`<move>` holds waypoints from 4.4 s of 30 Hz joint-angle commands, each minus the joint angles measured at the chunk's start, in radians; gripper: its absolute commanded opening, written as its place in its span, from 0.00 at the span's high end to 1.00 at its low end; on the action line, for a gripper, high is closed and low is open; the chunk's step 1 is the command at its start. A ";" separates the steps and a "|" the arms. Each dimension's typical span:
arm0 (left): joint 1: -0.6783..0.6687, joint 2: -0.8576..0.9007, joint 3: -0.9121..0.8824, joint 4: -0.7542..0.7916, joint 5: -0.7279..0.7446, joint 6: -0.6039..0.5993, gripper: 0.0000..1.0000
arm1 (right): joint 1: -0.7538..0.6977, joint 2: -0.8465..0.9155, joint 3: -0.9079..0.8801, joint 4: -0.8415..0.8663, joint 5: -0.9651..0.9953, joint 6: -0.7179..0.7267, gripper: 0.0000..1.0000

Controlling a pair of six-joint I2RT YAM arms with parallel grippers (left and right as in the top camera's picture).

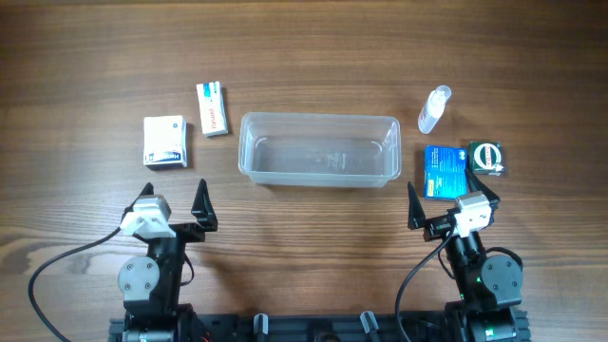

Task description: Pack container

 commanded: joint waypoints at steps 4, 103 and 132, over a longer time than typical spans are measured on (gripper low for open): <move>-0.006 -0.007 -0.012 0.010 -0.017 0.020 0.00 | -0.008 -0.002 -0.002 0.005 0.006 -0.010 0.00; 0.140 1.841 1.290 -0.643 -0.051 0.177 0.00 | -0.008 -0.002 -0.002 0.005 0.005 -0.010 0.00; 0.140 1.909 1.289 -0.557 -0.047 0.313 0.00 | -0.008 -0.002 -0.002 0.005 0.005 -0.010 0.00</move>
